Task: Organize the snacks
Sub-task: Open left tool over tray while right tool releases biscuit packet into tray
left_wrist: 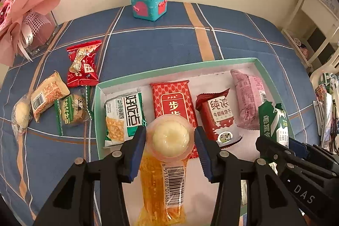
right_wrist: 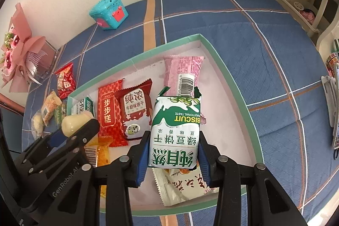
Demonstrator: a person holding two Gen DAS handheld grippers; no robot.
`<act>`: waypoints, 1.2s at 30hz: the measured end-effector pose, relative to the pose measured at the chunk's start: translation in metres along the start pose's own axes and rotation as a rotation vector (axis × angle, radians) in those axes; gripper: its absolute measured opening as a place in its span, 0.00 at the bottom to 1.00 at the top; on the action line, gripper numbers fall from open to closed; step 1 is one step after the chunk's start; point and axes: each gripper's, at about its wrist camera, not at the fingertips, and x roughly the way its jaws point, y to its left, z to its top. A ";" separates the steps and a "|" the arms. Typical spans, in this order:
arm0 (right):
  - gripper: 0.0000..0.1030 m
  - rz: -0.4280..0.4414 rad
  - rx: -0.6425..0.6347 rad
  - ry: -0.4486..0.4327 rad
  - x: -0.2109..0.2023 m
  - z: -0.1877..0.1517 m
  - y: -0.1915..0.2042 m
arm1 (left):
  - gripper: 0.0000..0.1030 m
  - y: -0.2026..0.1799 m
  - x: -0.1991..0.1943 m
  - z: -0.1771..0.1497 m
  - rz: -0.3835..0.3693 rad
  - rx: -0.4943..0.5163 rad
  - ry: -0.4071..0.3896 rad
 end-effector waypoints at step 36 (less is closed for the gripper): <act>0.42 0.012 -0.055 -0.041 -0.021 0.002 0.019 | 0.54 0.058 -0.035 0.008 0.056 -0.148 0.003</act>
